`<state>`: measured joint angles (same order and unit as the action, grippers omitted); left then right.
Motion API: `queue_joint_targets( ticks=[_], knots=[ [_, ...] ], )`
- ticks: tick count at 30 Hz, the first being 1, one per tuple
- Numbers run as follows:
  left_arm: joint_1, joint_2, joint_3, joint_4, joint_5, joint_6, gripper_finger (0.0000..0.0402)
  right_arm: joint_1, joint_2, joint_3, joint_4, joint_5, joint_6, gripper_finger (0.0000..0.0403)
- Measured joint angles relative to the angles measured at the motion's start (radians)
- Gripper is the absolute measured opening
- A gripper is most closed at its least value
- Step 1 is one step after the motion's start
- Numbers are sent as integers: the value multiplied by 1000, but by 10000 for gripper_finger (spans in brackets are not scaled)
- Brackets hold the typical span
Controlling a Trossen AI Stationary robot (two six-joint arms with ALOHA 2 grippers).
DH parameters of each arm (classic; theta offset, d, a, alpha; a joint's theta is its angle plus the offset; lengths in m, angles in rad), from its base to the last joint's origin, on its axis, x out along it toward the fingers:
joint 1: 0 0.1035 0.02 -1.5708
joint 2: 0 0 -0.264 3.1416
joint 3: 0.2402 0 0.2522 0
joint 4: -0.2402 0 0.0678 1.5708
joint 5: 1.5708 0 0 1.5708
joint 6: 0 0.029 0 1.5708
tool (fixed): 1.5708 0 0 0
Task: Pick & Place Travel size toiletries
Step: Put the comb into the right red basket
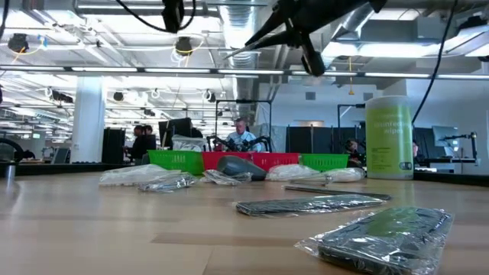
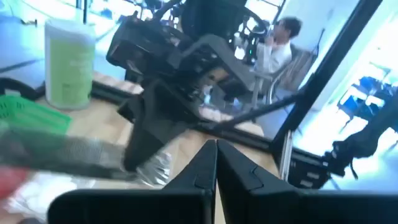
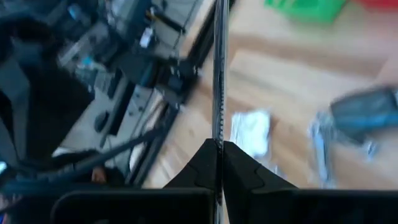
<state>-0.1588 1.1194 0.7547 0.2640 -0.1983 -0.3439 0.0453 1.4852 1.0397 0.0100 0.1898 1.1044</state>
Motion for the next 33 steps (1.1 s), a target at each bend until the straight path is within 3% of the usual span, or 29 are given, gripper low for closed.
queue_joint_targets(
  ticks=[5,11,18,22,28,33],
  knots=[
    [9,-13,0,-4,-3,-17,2,-73,-29,0,-40,22,-7,1],
    [-13,49,-1,-3,4,-78,2,-277,0,1,-177,48,54,0],
    [-55,115,0,1,4,-105,2,-481,116,0,-195,-94,72,0],
    [-65,131,0,0,3,-114,2,-532,193,14,-200,-129,93,0],
    [-65,131,0,-2,4,-114,2,-546,314,145,-231,-167,68,0],
    [-65,131,0,-4,4,-114,2,-545,414,324,-423,-160,1,0]
  ],
)
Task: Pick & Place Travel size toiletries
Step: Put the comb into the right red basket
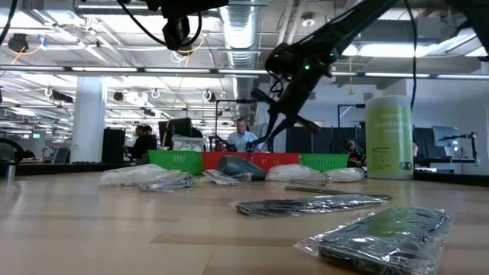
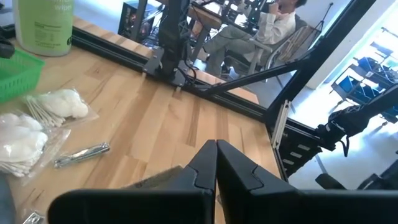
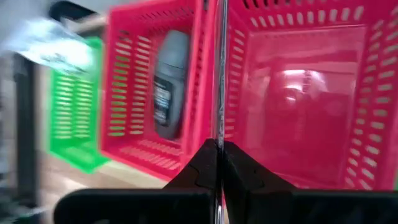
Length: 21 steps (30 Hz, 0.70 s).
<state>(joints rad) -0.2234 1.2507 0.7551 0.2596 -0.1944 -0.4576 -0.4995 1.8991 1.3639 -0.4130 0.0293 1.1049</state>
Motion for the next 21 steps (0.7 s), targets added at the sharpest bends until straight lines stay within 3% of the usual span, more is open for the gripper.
queue_joint_targets(
  ticks=[6,13,21],
  knots=[
    [0,0,0,-18,0,-3,2,2,70,155,-177,72,-24,0],
    [0,0,0,-27,9,-3,2,1,73,149,-252,97,-46,0],
    [6,0,0,-28,8,5,2,6,116,149,-222,89,-76,0]
  ],
)
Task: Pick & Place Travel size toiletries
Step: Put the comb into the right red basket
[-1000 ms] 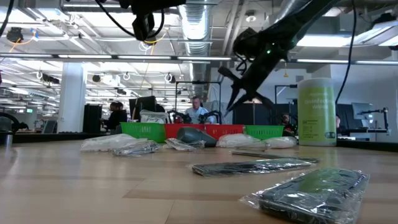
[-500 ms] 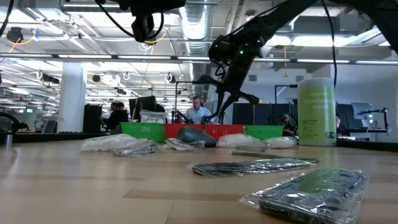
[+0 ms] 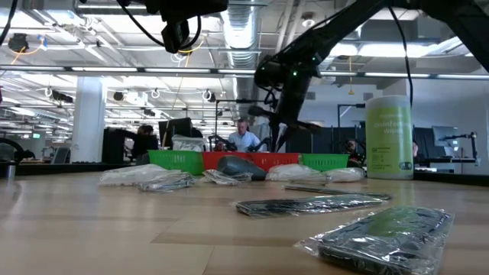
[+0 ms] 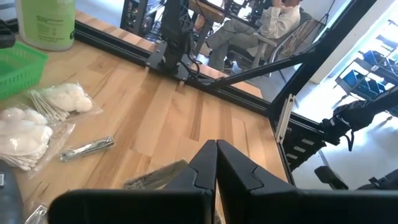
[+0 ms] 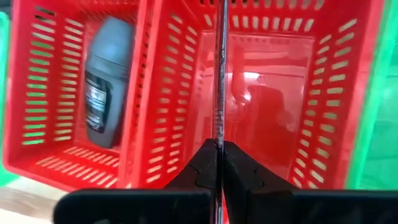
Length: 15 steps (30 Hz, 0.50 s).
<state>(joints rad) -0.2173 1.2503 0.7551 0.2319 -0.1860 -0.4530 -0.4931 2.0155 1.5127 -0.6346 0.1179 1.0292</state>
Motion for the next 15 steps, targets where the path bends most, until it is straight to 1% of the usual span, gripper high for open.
queue_joint_targets(
  ticks=[15],
  knots=[
    [-6,0,0,-8,0,-8,2,-27,2,0,-26,23,-15,0]
  ],
)
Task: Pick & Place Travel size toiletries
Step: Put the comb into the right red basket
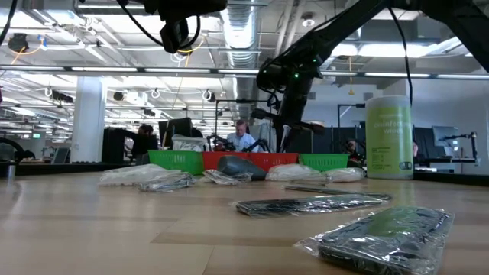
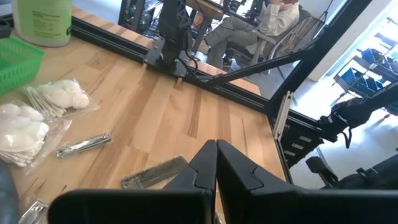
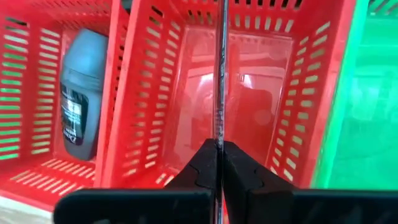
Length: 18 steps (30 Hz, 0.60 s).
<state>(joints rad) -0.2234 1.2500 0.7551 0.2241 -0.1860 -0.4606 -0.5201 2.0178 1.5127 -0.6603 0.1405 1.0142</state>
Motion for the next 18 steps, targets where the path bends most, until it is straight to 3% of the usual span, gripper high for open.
queue_joint_targets(
  ticks=[13,18],
  knots=[
    [0,0,0,0,0,0,2,5,0,0,28,-7,-36,12],
    [0,0,0,1,0,0,2,5,0,0,28,-9,-49,39]
  ],
)
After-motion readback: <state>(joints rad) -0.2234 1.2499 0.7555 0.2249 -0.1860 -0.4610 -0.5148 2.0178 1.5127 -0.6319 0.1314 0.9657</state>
